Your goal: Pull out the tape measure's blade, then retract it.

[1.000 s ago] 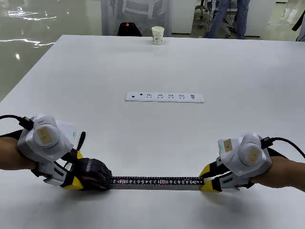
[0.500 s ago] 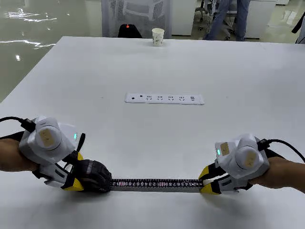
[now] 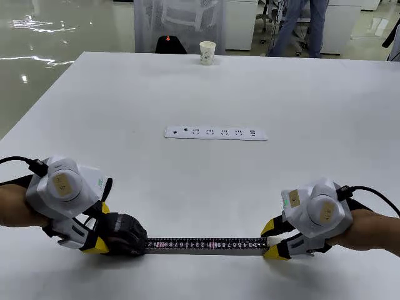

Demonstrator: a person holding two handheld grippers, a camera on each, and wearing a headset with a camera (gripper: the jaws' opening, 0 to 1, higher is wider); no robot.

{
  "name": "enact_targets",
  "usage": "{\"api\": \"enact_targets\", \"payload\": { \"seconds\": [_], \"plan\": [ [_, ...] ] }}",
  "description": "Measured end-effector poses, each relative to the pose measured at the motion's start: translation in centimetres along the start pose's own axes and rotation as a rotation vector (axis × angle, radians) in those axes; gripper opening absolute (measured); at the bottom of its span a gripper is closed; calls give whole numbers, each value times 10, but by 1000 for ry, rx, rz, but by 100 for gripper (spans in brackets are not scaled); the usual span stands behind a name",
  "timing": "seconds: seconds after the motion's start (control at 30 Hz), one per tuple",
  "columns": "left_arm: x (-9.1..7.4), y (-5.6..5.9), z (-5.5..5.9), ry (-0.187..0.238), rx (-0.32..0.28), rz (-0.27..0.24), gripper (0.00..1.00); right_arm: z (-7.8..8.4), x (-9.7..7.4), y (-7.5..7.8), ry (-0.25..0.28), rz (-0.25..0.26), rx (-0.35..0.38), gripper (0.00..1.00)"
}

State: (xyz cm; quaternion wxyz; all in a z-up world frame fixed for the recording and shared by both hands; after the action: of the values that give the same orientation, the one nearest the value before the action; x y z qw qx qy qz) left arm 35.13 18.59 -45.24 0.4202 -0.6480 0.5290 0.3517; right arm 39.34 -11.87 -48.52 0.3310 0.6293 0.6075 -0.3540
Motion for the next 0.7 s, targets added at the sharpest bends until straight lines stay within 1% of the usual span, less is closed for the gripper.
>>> {"api": "enact_targets", "payload": {
  "seconds": [0.1, 0.2, 0.37, 0.5, 0.6, 0.7],
  "plan": [
    [-4, -1, 1, 1, -11, -8, 31, 1, -1, 1, 1, 8, 13, 23],
    [-6, -1, 2, 0, -22, -17, 34, 2, -3, 0, 6, 10, 22, 24],
    [-10, 0, 3, 10, -50, -30, 39, 5, -8, -1, 6, 25, 36, 30],
    [-12, 3, 3, 25, -76, -41, 43, 6, -12, -2, 17, 37, 52, 35],
    [-14, 6, 3, 36, -97, -50, 46, 5, -15, -5, 33, 43, 65, 36],
    [-16, 8, 4, 43, -117, -63, 49, 5, -18, -7, 44, 49, 86, 41]
  ]
}}
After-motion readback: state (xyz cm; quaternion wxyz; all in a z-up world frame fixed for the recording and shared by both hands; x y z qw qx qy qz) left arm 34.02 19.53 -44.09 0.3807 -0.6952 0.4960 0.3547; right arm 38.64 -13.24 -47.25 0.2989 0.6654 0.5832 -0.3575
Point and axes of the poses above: the centre of the closed fingertips' face, and the gripper's own axes: x roughly forward along the fingers, y roughly to its right, z roughly out of its underside, the point moved 4 cm from there along -x, roughly backward along the fingers, and after that the axes turned 12 degrees about x, right-handed, at the moved point
